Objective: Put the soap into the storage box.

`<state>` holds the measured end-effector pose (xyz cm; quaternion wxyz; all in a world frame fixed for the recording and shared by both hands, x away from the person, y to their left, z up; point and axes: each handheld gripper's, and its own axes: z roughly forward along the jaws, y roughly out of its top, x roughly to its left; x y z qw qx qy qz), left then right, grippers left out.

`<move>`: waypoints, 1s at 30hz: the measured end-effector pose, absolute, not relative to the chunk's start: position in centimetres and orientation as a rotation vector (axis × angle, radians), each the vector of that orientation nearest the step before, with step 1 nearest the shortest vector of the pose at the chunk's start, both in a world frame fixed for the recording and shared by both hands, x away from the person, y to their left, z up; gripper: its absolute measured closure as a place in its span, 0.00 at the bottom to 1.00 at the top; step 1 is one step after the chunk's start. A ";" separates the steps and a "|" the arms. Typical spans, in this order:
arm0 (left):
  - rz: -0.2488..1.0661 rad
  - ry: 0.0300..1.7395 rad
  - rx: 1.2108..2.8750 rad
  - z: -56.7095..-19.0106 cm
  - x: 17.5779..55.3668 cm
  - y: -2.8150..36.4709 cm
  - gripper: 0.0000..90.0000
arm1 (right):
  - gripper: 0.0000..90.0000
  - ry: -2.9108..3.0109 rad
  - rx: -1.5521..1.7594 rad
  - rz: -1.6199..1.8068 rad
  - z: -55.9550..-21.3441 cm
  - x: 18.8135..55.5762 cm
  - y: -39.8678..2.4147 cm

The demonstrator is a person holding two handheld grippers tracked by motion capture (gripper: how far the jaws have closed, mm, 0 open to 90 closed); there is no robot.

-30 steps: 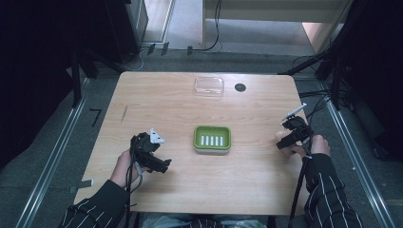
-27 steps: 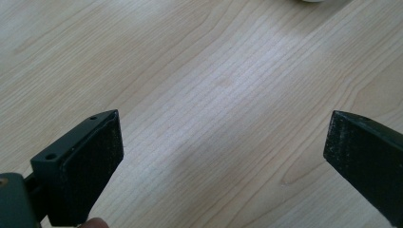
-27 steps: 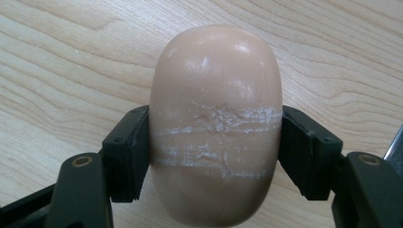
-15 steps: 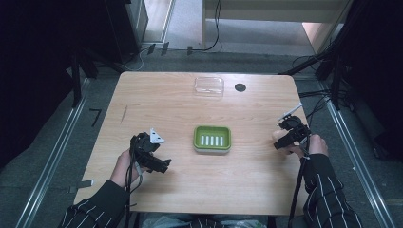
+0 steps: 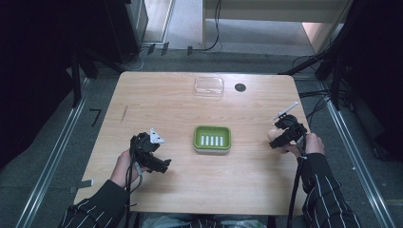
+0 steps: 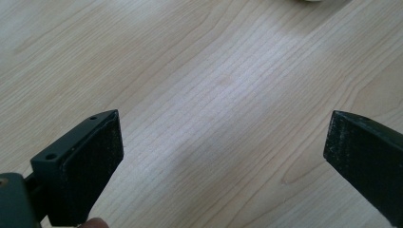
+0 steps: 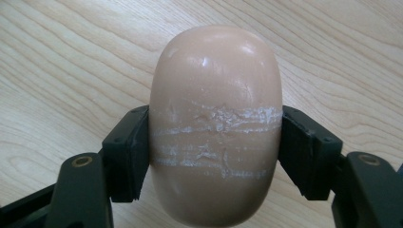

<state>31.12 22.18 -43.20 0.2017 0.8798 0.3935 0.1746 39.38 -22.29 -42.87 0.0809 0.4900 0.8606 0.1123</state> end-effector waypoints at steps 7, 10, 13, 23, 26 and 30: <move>0.489 1.099 2.458 -43.2 31.1 22.2 0.00 | 0.37 2.588 1.433 0.338 -42.4 39.4 -21.3; 0.488 1.098 2.459 -43.2 31.1 22.2 0.00 | 0.37 2.596 1.409 0.349 -42.3 39.4 -21.0; 0.488 1.097 2.458 -43.2 31.1 22.2 0.00 | 0.37 2.605 1.395 0.355 -42.1 39.5 -20.6; 0.484 1.093 2.463 -43.3 31.1 22.1 0.00 | 0.37 2.626 1.336 0.383 -41.5 39.6 -19.2; 0.485 1.098 2.462 -43.3 31.2 22.1 0.00 | 0.37 2.636 1.320 0.387 -41.4 39.7 -18.9; 0.484 1.097 2.462 -43.3 31.2 22.1 0.00 | 0.37 2.648 1.295 0.397 -41.2 39.8 -18.3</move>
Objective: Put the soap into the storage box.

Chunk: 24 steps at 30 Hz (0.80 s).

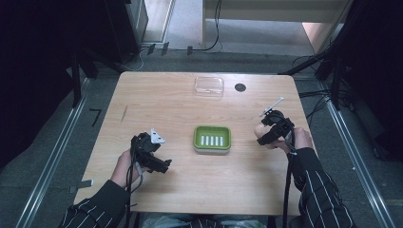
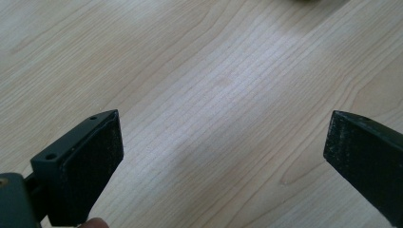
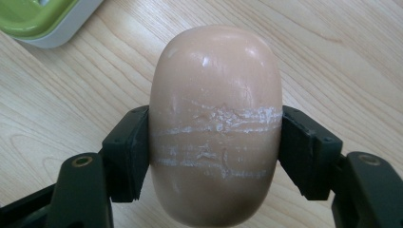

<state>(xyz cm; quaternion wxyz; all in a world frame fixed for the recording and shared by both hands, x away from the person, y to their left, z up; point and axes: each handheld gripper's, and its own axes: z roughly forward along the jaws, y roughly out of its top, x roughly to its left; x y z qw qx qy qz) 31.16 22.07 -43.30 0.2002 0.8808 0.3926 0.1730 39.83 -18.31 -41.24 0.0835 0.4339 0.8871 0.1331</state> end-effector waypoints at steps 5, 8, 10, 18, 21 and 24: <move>0.484 1.099 2.460 -43.3 31.2 22.1 0.00 | 0.37 2.665 1.261 0.395 -41.2 40.1 -17.5; 0.481 1.099 2.460 -43.3 31.2 22.1 0.00 | 0.37 2.669 1.247 0.402 -41.1 40.3 -17.1; 0.480 1.099 2.459 -43.4 31.2 22.1 0.00 | 0.37 2.677 1.230 0.403 -41.1 40.4 -16.8; 0.480 1.100 2.457 -43.4 31.2 22.1 0.00 | 0.37 2.689 1.189 0.413 -40.7 40.7 -16.2; 0.481 1.100 2.458 -43.4 31.2 22.1 0.00 | 0.37 2.693 1.183 0.414 -40.6 40.8 -16.0; 0.480 1.102 2.457 -43.4 31.2 22.1 0.00 | 0.37 2.694 1.157 0.416 -40.4 40.9 -15.7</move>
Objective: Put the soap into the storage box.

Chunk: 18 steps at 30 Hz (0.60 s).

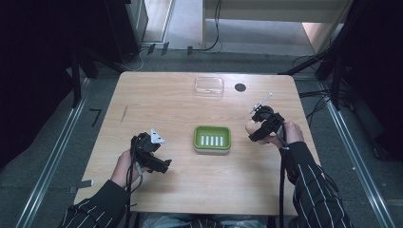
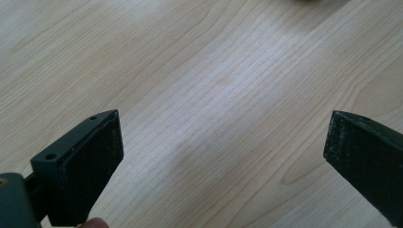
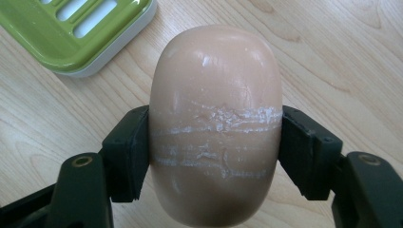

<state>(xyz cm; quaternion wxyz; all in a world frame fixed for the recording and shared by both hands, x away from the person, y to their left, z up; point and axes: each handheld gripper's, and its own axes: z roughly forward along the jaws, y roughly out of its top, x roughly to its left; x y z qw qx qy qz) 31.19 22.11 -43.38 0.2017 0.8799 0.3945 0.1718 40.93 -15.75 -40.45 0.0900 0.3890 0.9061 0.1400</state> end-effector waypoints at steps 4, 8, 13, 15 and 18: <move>0.480 1.101 2.459 -43.4 31.2 22.1 0.00 | 0.37 2.696 1.141 0.423 -40.3 41.1 -15.4; 0.479 1.100 2.462 -43.4 31.2 22.1 0.00 | 0.37 2.696 1.128 0.434 -39.9 41.3 -15.0; 0.479 1.100 2.464 -43.4 31.2 22.1 0.00 | 0.37 2.700 1.096 0.444 -39.6 41.4 -14.5; 0.479 1.099 2.463 -43.4 31.2 22.1 0.00 | 0.37 2.699 1.086 0.452 -39.5 41.5 -14.3; 0.481 1.102 2.462 -43.4 31.2 22.2 0.00 | 0.37 2.702 1.068 0.461 -39.4 41.5 -13.9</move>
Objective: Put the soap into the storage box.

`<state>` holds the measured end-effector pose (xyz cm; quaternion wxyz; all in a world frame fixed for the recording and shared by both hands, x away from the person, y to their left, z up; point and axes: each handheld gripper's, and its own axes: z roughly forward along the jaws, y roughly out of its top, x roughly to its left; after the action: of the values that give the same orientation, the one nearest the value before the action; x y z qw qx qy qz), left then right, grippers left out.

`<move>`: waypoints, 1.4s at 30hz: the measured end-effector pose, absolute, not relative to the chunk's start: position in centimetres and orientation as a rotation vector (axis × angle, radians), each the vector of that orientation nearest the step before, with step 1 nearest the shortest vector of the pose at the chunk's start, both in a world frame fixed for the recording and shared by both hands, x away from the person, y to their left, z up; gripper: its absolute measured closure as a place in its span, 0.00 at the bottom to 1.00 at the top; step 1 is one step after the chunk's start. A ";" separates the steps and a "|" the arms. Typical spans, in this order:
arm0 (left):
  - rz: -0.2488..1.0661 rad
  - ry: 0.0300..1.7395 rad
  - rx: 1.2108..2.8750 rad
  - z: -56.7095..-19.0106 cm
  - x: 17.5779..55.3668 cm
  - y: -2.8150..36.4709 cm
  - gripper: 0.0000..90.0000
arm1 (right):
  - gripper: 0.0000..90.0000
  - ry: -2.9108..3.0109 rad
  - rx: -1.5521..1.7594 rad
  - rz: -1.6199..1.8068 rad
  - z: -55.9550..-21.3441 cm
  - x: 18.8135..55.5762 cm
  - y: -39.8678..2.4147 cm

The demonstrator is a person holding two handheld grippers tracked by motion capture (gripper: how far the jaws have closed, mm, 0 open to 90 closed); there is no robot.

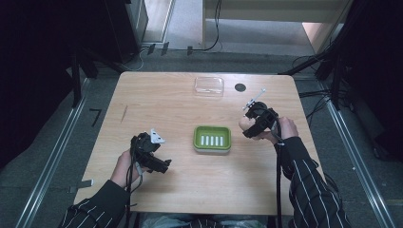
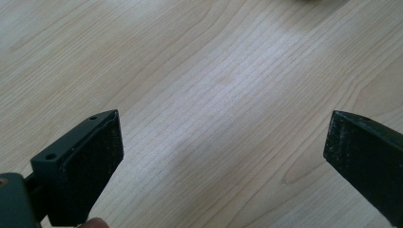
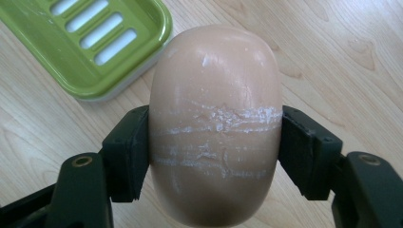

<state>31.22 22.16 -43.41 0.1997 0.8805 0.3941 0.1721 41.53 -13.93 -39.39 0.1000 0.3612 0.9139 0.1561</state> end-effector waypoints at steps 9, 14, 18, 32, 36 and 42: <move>0.481 1.102 2.464 -43.4 31.2 22.2 0.00 | 0.37 2.714 1.026 0.472 -39.0 41.6 -12.9; 0.482 1.104 2.463 -43.4 31.3 22.2 0.00 | 0.37 2.730 1.000 0.472 -39.0 41.8 -12.2; 0.484 1.105 2.465 -43.4 31.2 22.2 0.00 | 0.37 2.740 0.966 0.480 -39.0 41.9 -11.5; 0.478 1.112 2.461 -43.4 31.3 22.4 0.00 | 0.37 2.784 0.905 0.477 -39.4 42.2 -9.3; 0.479 1.111 2.461 -43.4 31.3 22.4 0.00 | 0.37 2.793 0.878 0.479 -39.5 42.2 -8.8; 0.486 1.117 2.454 -43.4 31.3 22.7 0.00 | 0.37 2.803 0.869 0.480 -39.6 42.0 -8.3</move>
<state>31.30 22.65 -43.43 0.1995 0.8778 0.3995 0.1736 42.03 -8.28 -39.56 0.0839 0.2913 0.9393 0.1609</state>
